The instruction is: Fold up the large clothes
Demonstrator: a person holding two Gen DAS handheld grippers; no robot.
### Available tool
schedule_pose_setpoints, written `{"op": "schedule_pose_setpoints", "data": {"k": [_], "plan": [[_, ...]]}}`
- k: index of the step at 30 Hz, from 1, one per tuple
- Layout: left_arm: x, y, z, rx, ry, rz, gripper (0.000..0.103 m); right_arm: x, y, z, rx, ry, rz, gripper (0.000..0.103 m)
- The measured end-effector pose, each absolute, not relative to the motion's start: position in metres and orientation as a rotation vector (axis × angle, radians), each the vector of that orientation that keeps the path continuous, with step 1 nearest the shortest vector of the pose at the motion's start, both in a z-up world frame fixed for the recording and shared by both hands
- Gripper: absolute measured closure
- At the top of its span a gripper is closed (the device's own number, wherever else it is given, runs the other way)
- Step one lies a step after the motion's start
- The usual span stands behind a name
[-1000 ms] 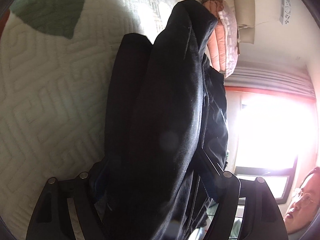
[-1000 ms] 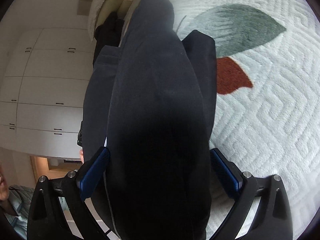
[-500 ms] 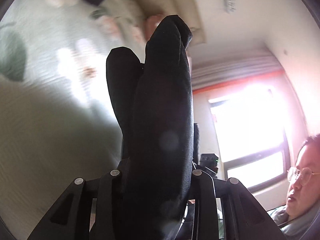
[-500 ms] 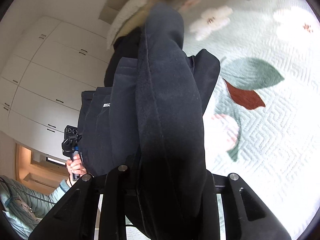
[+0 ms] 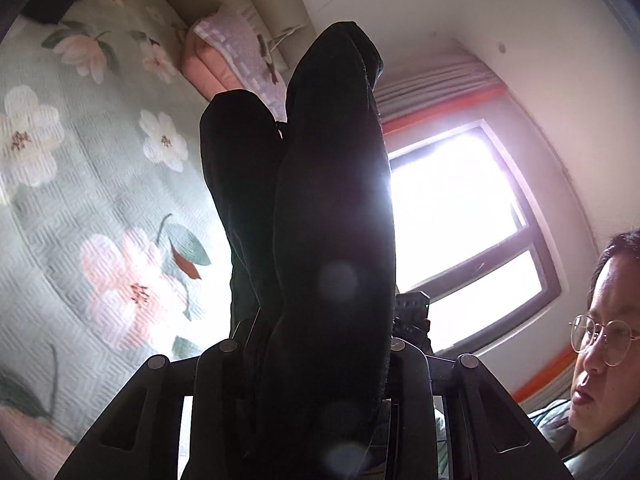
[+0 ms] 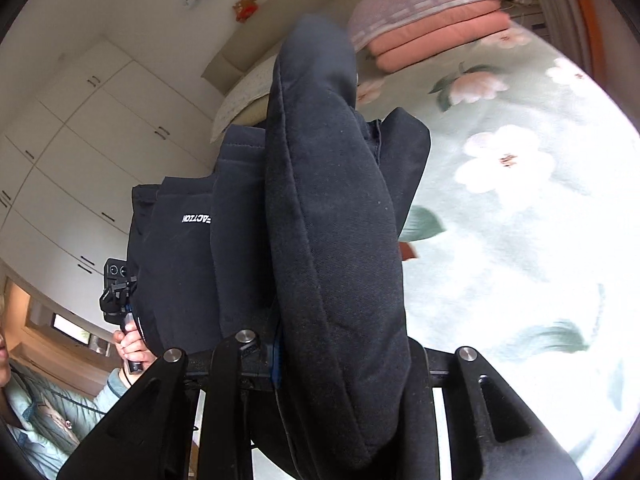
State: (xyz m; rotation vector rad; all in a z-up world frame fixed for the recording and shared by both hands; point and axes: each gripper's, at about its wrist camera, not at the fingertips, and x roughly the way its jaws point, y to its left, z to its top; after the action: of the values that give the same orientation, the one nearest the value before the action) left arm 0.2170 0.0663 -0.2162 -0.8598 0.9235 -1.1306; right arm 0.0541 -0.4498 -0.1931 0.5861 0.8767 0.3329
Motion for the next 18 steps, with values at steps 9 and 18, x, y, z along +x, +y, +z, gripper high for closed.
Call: {"op": "schedule_pose_setpoints", "data": {"k": [9,18], "plan": [[0.174,-0.060,-0.312,-0.987,1.033,-0.994,0.068,0.061,-0.584,-0.269,0.594,1.031,0.283,0.071],[0.164,-0.045,-0.470,-1.303,1.155,-0.634,0.068,0.063,-0.672,-0.398,0.838,1.094,0.220,0.072]]}}
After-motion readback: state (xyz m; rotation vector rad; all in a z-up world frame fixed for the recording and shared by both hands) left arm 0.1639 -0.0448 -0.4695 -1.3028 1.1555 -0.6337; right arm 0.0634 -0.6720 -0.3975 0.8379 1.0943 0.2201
